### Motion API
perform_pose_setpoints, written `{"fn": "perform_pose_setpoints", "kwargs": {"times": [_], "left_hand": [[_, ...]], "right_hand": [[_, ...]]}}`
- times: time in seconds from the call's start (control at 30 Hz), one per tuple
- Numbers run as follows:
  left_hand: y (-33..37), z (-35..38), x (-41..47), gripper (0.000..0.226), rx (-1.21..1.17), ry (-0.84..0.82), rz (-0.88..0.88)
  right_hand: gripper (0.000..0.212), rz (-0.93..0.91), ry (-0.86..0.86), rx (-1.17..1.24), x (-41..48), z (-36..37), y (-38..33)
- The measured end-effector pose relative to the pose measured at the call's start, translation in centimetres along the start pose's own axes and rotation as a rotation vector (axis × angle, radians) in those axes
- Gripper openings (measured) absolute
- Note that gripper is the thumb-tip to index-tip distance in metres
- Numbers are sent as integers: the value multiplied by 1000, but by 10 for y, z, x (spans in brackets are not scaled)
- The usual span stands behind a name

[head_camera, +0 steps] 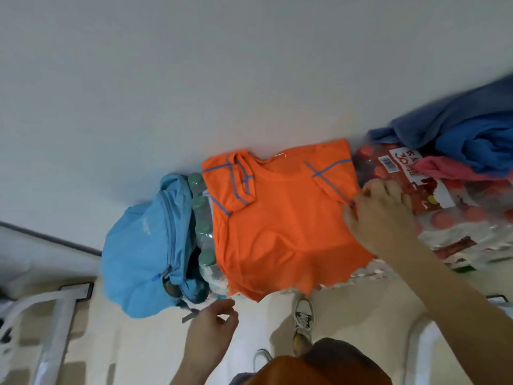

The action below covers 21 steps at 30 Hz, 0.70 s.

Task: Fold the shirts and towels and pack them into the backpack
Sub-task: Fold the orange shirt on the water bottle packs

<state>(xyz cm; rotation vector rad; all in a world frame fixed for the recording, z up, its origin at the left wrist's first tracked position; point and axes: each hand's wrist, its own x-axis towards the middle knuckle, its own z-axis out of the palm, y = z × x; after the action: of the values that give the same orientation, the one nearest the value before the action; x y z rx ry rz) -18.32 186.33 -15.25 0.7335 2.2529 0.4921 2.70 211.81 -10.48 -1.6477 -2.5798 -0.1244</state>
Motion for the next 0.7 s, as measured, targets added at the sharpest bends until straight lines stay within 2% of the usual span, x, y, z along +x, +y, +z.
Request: {"fn": "perform_pose_setpoints", "kwargs": {"times": [0.07, 0.13, 0.23, 0.3, 0.4, 0.43, 0.5, 0.57, 0.63, 0.7], "left_hand": [[-22, 24, 13, 35, 46, -27, -14], [-28, 39, 25, 44, -40, 8, 17], [-25, 49, 40, 42, -193, 34, -3], [-28, 56, 48, 40, -235, 33, -35], [-33, 64, 56, 36, -313, 94, -112], [-35, 66, 59, 35, -348, 133, -138], [-36, 68, 62, 31, -405, 193, -174], [-31, 70, 61, 31, -496, 234, -228], [-24, 73, 60, 34, -577, 278, -300], [-21, 76, 63, 32, -606, 322, -335]], "right_hand": [[54, -11, -83, -37, -3, -4, -9], [60, 15, -165, -33, -7, -5, -16], [47, 116, -172, 51, -16, -6, -27], [45, 141, -80, 127, -25, -8, -33], [42, 119, 241, 334, -55, -9, -38], [37, 149, 328, 440, -70, -6, -40], [26, 328, 369, 672, -110, 13, -43], [22, 672, 258, 975, -137, 44, -40], [31, 1012, 30, 1218, -147, 78, -31], [38, 1069, -165, 1320, -147, 103, -20]]}}
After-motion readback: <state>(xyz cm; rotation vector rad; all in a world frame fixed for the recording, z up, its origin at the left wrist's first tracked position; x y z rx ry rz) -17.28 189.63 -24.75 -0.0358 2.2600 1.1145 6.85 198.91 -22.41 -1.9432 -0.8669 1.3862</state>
